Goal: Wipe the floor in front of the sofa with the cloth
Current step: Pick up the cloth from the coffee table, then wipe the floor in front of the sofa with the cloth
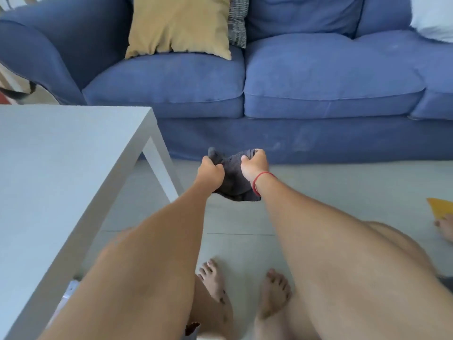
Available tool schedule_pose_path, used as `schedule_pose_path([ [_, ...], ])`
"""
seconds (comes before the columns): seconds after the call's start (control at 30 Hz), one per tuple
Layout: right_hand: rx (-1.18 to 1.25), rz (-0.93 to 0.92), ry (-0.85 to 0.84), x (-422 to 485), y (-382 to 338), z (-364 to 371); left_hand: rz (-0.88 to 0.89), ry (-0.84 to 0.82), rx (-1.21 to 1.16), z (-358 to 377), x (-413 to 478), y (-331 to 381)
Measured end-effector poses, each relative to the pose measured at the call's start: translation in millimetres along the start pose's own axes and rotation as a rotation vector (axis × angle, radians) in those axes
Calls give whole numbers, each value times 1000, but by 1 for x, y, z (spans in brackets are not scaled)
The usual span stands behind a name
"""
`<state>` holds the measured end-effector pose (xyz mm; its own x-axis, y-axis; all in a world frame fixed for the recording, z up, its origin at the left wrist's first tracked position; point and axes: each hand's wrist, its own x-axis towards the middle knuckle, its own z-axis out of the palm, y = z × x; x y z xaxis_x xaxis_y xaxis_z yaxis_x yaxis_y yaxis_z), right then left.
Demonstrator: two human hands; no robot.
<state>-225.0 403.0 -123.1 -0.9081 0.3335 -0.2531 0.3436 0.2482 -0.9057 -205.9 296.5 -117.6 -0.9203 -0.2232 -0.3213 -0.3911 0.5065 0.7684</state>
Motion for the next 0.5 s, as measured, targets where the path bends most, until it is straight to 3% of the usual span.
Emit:
schedule_pose_path([
  [0.2,-121,95,-111,54,64,29,-50,-30,36,56,62,-45],
  [0.5,-278,157,-147,136,159,78,-152,-91,192,129,155,-132],
])
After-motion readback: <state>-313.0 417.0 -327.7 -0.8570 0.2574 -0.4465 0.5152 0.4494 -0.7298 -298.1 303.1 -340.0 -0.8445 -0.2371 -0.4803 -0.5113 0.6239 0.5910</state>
